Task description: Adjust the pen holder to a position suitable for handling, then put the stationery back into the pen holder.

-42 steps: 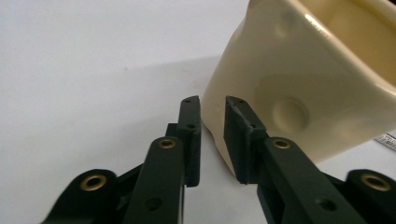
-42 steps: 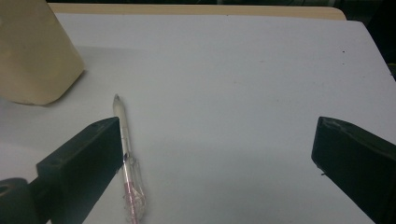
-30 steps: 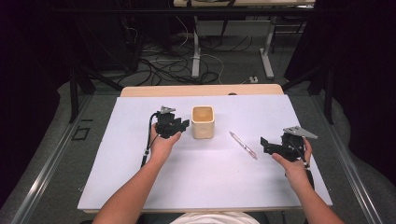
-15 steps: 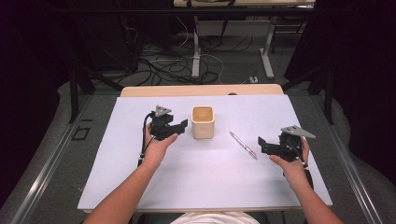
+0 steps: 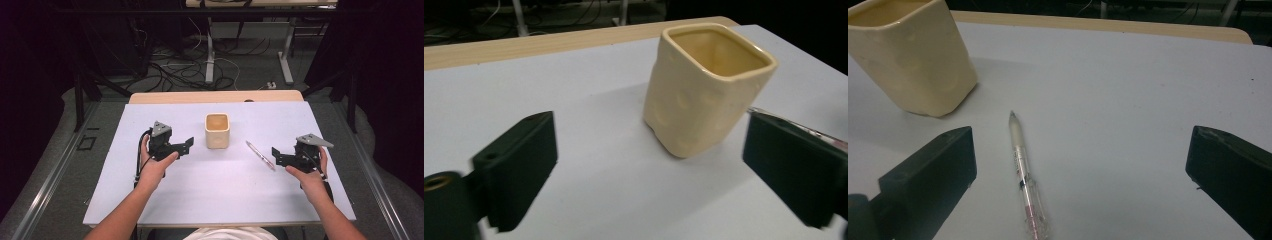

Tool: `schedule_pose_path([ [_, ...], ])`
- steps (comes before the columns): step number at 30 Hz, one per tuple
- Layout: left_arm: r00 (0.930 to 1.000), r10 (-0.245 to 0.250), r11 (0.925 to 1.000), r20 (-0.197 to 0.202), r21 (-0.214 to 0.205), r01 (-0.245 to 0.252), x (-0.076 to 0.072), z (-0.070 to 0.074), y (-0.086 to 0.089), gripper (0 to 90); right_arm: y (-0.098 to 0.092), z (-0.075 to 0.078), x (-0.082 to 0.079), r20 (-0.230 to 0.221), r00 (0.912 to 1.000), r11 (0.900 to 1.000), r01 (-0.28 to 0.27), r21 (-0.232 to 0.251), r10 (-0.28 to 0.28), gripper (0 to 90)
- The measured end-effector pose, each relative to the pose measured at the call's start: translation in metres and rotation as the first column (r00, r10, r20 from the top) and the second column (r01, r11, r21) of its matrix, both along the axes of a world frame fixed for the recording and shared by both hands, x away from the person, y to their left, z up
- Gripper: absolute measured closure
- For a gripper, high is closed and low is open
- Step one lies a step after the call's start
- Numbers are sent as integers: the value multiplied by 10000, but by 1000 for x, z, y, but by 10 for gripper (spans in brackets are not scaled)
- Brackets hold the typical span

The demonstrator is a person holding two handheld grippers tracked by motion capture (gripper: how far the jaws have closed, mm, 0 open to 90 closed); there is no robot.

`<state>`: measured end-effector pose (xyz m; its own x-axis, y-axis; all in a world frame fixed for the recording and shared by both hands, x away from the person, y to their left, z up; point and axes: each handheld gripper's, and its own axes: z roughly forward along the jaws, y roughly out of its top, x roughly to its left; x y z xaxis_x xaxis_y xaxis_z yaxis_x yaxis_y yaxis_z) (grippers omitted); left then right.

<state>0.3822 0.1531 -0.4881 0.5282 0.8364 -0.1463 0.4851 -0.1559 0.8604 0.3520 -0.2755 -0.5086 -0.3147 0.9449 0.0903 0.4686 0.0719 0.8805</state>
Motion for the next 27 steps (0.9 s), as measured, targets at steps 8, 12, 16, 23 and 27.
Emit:
schedule_pose_path([
  [8,9998,-222,9988,-18,-429,221,-16,-5,8,0,5,2,1,-1,9997,9997,-233,42,233,0],
  [12,9996,-229,9988,136,-433,235,-19,-6,13,0,9,4,1,132,9991,9992,-411,17,411,0],
  [16,9999,-106,9981,130,-614,114,-20,-7,14,0,12,6,3,92,9983,9983,-566,-112,567,0],
  [23,9998,-87,9986,181,-511,96,-19,-9,16,1,22,11,10,-71,9961,9953,-879,-418,876,21],
  [27,9999,-24,9985,156,-547,33,-19,-11,18,1,27,15,16,-299,9946,9932,-1011,-572,995,43],
])
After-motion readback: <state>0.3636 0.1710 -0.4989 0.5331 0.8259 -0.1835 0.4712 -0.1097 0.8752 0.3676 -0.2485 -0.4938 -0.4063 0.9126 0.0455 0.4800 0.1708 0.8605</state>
